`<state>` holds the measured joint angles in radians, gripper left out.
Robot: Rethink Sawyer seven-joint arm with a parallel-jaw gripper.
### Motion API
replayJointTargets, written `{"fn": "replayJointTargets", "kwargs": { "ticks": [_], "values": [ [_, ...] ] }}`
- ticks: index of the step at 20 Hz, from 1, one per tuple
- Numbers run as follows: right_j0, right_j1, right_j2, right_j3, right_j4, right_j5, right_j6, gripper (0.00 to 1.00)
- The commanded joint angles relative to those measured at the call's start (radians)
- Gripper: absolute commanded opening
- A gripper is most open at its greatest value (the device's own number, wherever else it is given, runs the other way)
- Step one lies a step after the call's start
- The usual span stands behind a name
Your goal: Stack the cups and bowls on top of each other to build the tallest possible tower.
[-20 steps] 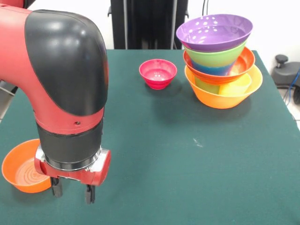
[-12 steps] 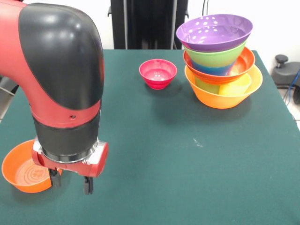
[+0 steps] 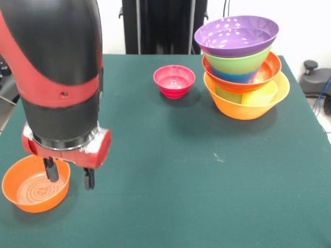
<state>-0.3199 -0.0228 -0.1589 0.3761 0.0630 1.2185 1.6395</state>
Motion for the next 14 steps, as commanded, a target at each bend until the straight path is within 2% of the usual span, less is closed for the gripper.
{"fn": "replayJointTargets", "kwargs": {
  "ticks": [1,14],
  "values": [
    [-0.002,-0.101,0.083,0.271,-0.068,-0.118,-0.330,1.00],
    [-0.021,-0.165,0.099,0.463,-0.120,-0.273,-0.324,1.00]
  ]
}}
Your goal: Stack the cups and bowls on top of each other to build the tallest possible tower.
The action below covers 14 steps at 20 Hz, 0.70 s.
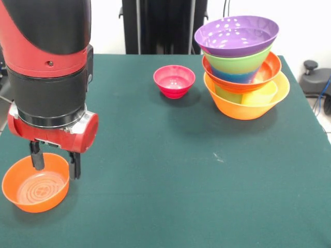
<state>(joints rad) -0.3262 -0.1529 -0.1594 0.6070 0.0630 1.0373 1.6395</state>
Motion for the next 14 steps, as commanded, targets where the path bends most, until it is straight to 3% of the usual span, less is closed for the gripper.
{"fn": "replayJointTargets", "kwargs": {
  "ticks": [1,14],
  "values": [
    [-0.016,-0.038,0.100,0.246,-0.123,-0.104,-0.320,1.00],
    [-0.049,-0.064,0.178,0.369,-0.180,-0.241,-0.295,1.00]
  ]
}}
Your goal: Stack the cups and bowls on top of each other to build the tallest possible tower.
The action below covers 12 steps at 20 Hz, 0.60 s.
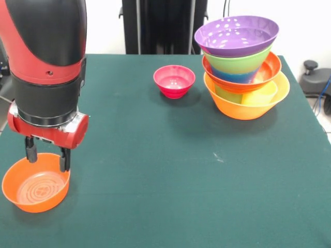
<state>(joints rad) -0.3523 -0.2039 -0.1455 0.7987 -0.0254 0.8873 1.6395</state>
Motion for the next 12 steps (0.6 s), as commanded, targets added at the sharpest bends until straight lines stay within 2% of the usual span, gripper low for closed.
{"fn": "replayJointTargets", "kwargs": {
  "ticks": [1,12],
  "values": [
    [-0.025,-0.013,0.171,0.185,-0.096,-0.104,-0.289,1.00],
    [-0.057,-0.034,0.257,0.276,-0.130,-0.178,-0.263,1.00]
  ]
}}
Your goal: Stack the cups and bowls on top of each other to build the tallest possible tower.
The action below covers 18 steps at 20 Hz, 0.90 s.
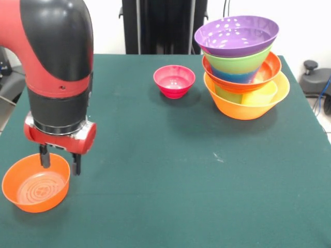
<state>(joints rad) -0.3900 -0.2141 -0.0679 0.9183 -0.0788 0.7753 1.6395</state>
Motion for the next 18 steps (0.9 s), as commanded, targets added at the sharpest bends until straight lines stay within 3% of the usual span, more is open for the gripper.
{"fn": "replayJointTargets", "kwargs": {
  "ticks": [1,8,18],
  "values": [
    [-0.023,-0.029,0.189,0.165,-0.079,-0.066,-0.267,1.00],
    [-0.046,-0.042,0.229,0.175,-0.113,-0.053,-0.277,1.00],
    [-0.046,0.019,0.213,0.079,-0.191,-0.066,-0.234,1.00]
  ]
}}
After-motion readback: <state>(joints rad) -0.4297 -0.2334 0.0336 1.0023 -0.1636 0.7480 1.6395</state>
